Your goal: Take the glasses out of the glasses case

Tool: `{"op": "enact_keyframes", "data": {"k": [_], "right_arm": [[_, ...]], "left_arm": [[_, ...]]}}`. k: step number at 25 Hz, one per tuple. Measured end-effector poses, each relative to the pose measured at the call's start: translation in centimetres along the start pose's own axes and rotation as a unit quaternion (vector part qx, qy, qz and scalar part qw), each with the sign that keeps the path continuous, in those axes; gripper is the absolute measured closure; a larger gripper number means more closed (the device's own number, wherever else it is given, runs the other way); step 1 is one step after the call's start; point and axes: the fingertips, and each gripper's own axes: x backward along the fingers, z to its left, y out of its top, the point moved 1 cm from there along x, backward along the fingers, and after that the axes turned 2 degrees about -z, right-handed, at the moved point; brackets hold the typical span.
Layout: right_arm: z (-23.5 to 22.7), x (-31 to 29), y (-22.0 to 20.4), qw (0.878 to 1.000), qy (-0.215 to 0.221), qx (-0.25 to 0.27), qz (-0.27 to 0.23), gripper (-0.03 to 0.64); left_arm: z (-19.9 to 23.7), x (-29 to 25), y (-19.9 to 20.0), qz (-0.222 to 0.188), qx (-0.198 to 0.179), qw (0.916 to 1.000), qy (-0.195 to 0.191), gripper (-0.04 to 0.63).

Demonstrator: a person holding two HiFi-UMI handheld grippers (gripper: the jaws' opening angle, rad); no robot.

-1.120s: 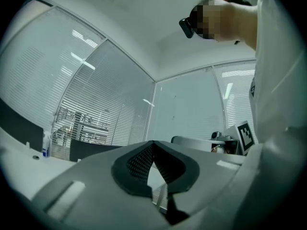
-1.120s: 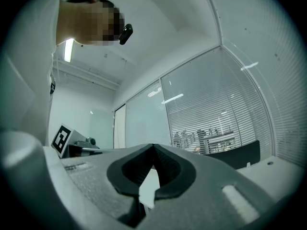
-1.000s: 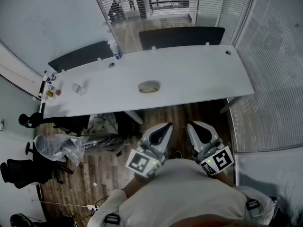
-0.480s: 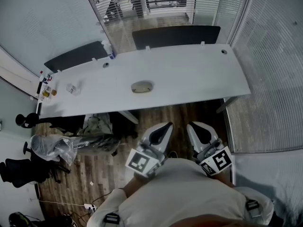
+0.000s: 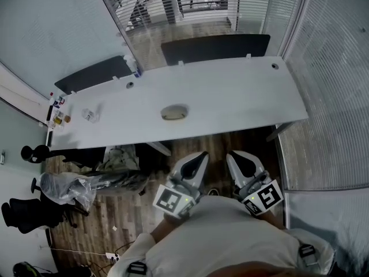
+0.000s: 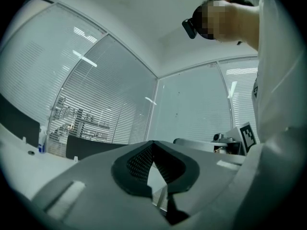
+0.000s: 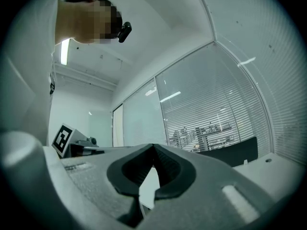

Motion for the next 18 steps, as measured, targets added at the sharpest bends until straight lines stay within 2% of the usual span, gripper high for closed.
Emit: {"op": "enact_keyframes", "data": {"k": [8,18], "right_arm": [[-1.8,-3.7,-0.3,1.000,-0.009,0.010,0.003,0.615],[-3.9,-11.1,-1.1,1.000,-0.013,0.016,0.008,0.615]], "left_arm": [[4.0,-2.0,0.8,-0.007,-0.001,1.0000,-0.007,0.592],[11.5,-4.4,2.2,-0.008,0.007,0.9999,-0.003,0.592]]}}
